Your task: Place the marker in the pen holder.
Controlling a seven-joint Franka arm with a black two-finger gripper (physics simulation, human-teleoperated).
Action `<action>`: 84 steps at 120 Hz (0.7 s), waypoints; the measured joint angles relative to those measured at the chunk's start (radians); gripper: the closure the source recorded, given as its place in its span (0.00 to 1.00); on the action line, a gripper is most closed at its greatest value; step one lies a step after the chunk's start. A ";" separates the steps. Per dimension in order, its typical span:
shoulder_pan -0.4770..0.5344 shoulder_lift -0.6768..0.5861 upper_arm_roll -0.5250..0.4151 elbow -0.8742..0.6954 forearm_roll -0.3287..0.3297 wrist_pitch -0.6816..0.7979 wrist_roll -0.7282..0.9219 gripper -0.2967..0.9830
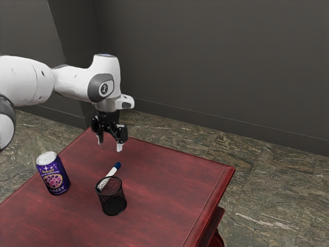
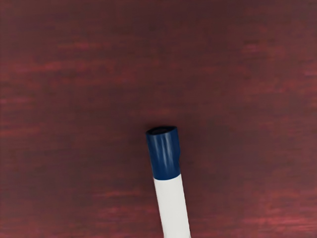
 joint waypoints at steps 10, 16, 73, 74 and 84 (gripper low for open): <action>0.000 0.014 0.002 -0.031 -0.008 0.044 0.000 0.24; 0.000 0.020 0.003 -0.054 -0.018 0.068 0.000 0.24; 0.004 0.019 0.010 -0.191 -0.113 0.218 -0.027 0.27; 0.005 0.018 0.010 -0.192 -0.114 0.219 -0.028 0.28; 0.009 0.012 0.011 -0.203 -0.118 0.226 -0.033 0.34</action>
